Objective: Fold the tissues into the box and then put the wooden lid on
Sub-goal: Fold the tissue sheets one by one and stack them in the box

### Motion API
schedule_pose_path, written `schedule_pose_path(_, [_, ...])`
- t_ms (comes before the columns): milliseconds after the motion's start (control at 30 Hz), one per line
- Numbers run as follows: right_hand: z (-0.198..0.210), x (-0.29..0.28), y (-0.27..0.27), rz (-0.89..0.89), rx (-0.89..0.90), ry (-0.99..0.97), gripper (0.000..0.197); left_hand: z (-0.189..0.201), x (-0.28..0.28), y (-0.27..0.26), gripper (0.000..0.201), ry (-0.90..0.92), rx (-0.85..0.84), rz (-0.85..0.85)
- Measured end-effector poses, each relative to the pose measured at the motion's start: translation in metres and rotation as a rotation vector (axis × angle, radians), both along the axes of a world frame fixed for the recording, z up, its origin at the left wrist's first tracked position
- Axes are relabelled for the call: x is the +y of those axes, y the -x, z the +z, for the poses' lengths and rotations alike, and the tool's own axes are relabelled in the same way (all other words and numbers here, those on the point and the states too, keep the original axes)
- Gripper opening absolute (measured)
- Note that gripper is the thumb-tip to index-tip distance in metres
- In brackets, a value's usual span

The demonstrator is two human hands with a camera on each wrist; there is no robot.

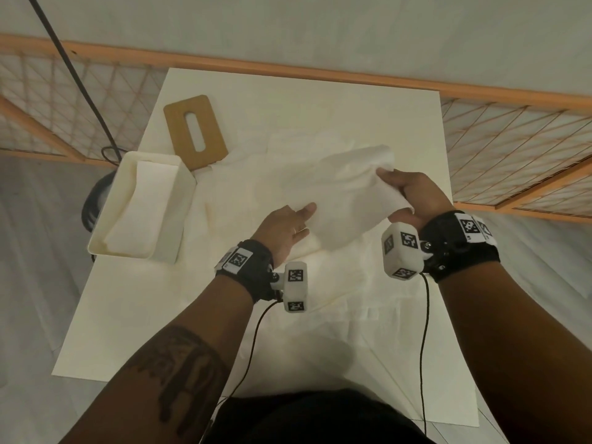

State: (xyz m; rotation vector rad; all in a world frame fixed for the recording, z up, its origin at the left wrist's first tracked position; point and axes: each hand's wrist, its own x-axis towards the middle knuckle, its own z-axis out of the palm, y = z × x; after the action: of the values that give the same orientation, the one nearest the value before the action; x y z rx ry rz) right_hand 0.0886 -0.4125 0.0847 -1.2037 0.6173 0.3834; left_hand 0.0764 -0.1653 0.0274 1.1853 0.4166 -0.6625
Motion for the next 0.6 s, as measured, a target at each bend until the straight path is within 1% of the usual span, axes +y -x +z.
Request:
schedule_pose_path(33, [0.001, 0.0, 0.0, 0.012, -0.001, -0.019, 0.033, 0.002, -0.001, 0.0, 0.039, 0.019, -0.024, 0.037])
schedule_pose_path(67, [-0.001, 0.0, 0.0, 0.006, -0.005, -0.033, 0.035, 0.004, 0.0, 0.0, 0.027, 0.029, -0.053, 0.068])
schedule_pose_path(133, [-0.006, 0.0, 0.001, 0.021, -0.01, -0.004, 0.039, 0.01, 0.008, -0.002, 0.021, -0.007, -0.118, 0.114])
schedule_pose_path(167, [-0.009, 0.0, 0.003, 0.04, -0.023, 0.03, 0.036, 0.012, 0.015, -0.003, 0.02, -0.05, -0.162, 0.113])
schedule_pose_path(233, [-0.016, 0.0, 0.006, 0.123, -0.049, 0.092, 0.028, 0.014, 0.03, -0.003, 0.02, -0.202, -0.287, 0.053])
schedule_pose_path(300, [-0.024, 0.001, 0.01, 0.223, -0.054, 0.167, 0.029, 0.016, 0.047, -0.001, 0.021, -0.318, -0.388, -0.019])
schedule_pose_path(367, [-0.03, 0.002, 0.013, 0.321, -0.051, 0.219, 0.029, 0.015, 0.061, 0.002, 0.024, -0.324, -0.432, -0.073])
schedule_pose_path(433, [-0.035, 0.004, 0.016, 0.381, -0.048, 0.237, 0.026, 0.013, 0.072, 0.004, 0.024, -0.398, -0.471, -0.149])
schedule_pose_path(467, [-0.036, 0.006, 0.018, 0.394, -0.049, 0.235, 0.025, 0.012, 0.076, 0.007, 0.027, -0.398, -0.477, -0.183])
schedule_pose_path(533, [-0.039, 0.01, 0.021, 0.401, -0.043, 0.222, 0.026, 0.007, 0.082, 0.01, 0.047, -0.358, -0.428, -0.235])
schedule_pose_path(567, [-0.04, 0.012, 0.022, 0.402, -0.03, 0.204, 0.028, 0.006, 0.083, 0.012, 0.052, -0.339, -0.392, -0.269])
schedule_pose_path(600, [-0.04, 0.014, 0.025, 0.4, -0.006, 0.181, 0.032, 0.005, 0.084, 0.014, 0.051, -0.293, -0.348, -0.292])
